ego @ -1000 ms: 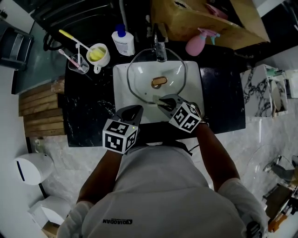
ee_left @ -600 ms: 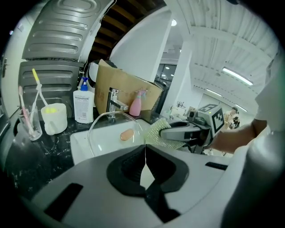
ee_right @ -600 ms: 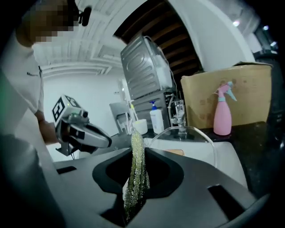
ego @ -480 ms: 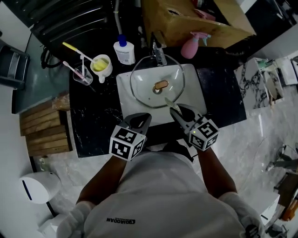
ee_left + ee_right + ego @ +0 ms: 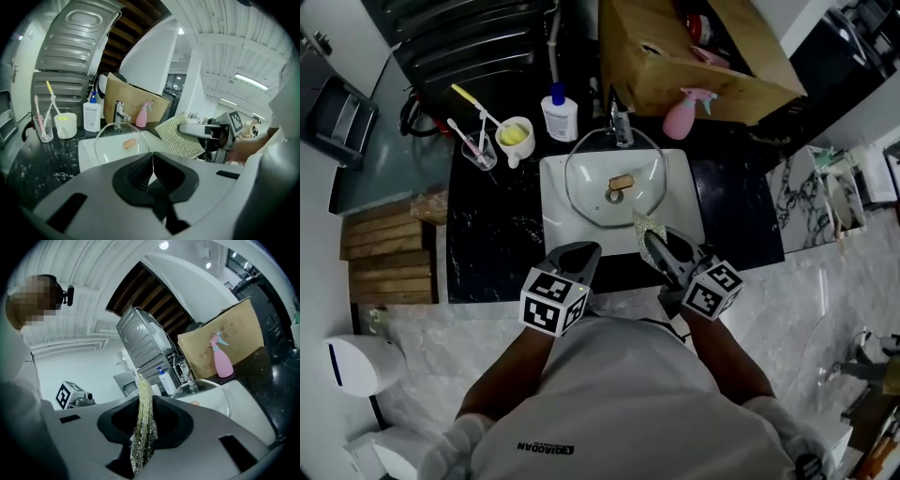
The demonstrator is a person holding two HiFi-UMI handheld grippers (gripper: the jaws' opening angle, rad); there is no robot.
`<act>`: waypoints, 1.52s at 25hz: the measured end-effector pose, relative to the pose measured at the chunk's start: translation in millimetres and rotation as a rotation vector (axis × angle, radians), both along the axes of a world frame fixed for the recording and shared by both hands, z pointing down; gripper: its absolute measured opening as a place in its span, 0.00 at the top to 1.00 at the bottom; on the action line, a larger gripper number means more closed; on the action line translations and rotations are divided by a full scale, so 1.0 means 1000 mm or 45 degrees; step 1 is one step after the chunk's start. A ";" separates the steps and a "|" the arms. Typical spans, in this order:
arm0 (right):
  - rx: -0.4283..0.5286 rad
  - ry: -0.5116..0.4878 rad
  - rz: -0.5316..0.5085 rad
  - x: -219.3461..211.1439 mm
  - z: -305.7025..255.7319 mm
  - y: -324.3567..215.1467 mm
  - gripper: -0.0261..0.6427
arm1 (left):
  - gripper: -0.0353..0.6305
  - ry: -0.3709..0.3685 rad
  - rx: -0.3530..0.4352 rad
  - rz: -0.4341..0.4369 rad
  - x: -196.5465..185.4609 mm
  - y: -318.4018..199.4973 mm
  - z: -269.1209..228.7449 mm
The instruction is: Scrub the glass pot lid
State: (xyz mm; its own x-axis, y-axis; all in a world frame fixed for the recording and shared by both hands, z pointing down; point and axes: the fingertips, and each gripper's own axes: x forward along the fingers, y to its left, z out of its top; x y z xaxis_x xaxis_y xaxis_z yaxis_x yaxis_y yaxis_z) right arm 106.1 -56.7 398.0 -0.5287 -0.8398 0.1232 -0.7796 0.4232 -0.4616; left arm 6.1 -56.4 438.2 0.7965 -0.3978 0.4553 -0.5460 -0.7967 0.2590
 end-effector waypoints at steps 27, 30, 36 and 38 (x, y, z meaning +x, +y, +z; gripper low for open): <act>0.024 0.127 -0.125 0.066 -0.001 0.176 0.83 | 0.92 0.015 0.011 -0.278 0.059 0.183 -0.010; 0.016 0.133 -0.104 0.055 -0.004 0.174 0.83 | 0.92 0.016 0.022 -0.246 0.053 0.178 -0.019; 0.032 0.156 -0.055 0.036 -0.009 0.165 0.83 | 0.92 0.022 0.042 -0.229 0.026 0.164 -0.025; 0.032 0.157 -0.043 0.030 -0.009 0.165 0.83 | 0.92 0.020 0.045 -0.225 0.018 0.161 -0.025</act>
